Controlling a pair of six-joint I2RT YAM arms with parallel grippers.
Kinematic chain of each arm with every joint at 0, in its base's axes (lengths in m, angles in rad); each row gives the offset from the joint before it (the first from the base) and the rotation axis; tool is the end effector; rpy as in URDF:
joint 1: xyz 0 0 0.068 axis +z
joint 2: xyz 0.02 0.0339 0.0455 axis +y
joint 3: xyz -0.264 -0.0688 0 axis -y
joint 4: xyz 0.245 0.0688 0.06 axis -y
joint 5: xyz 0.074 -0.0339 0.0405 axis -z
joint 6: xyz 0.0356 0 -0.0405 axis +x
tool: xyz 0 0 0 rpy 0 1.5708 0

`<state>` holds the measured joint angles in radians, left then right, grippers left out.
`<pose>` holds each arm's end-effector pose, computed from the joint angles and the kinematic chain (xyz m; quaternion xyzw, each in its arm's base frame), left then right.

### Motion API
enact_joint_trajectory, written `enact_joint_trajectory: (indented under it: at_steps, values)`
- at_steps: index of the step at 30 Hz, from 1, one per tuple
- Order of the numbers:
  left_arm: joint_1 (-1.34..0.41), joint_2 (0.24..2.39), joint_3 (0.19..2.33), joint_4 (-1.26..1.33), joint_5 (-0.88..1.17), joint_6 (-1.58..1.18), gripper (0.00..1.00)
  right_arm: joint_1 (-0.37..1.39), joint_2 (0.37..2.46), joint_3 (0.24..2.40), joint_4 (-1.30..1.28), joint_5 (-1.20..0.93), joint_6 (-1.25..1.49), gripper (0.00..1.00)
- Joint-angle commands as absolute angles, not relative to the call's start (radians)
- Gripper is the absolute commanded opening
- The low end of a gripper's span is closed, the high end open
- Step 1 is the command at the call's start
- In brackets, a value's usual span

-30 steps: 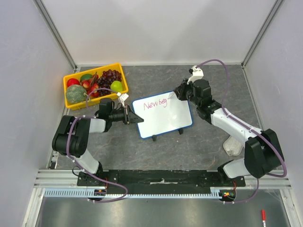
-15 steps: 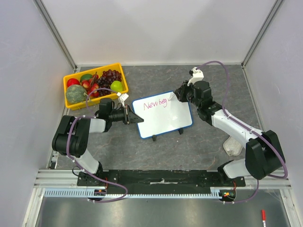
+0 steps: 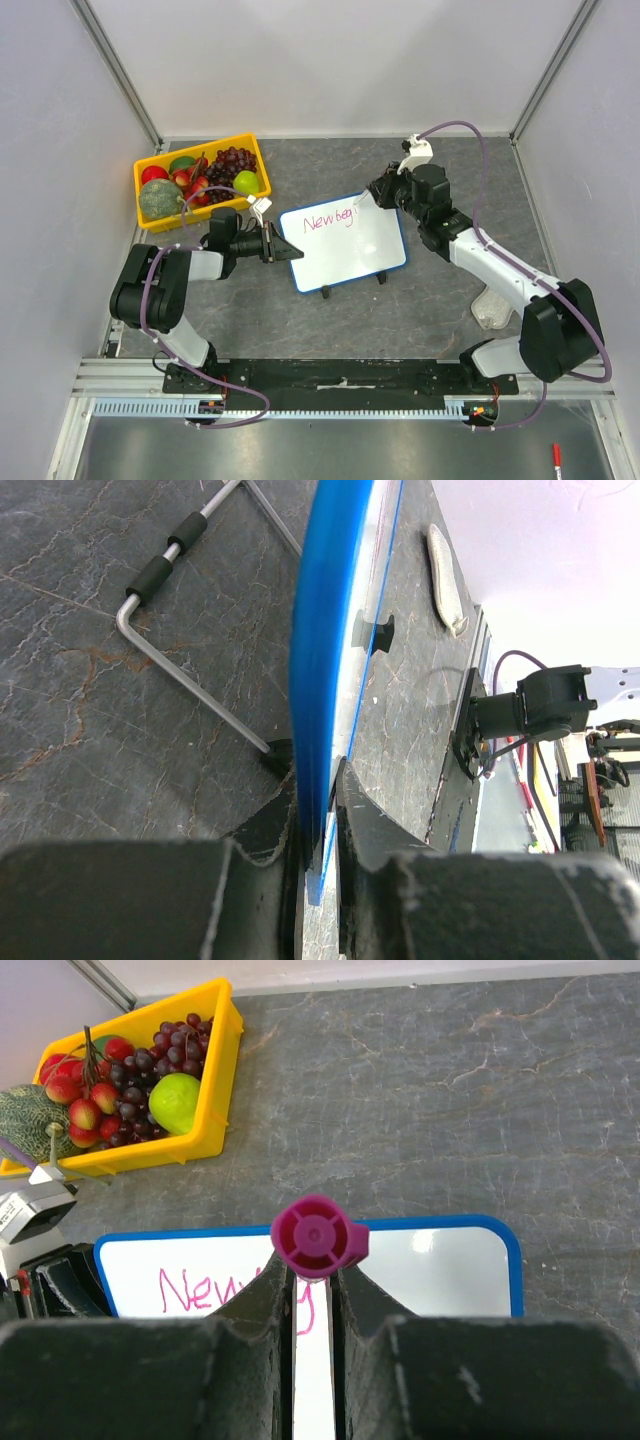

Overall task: Write a sentence on the whiteboard
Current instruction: Write with the whiteboard marker on the whiteboard.

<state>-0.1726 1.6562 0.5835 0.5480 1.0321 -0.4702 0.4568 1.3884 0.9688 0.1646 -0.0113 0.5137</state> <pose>0.2825 -0.0803 0.1438 0.1321 0.7817 -0.5428 0.2772 0.2927 0.1443 0.3005 0.0191 0.7910 0.2892 0.5388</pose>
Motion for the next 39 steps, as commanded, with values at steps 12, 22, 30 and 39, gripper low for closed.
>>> enact_joint_trajectory:
  at_steps: [12,22,30,39]
  values:
    - [-0.175,1.660,0.595,0.515,0.960,-0.405,0.02,0.454,1.445,1.011,0.209,-0.006,0.512,0.00]
    - [-0.175,1.661,0.597,0.515,0.960,-0.403,0.02,0.454,1.421,0.996,0.210,0.009,0.517,0.00]
    - [-0.175,1.660,0.597,0.514,0.959,-0.403,0.02,0.453,1.385,0.992,0.226,0.003,0.523,0.00]
    - [-0.175,1.660,0.597,0.515,0.960,-0.403,0.02,0.451,1.397,0.985,0.219,0.015,0.517,0.00]
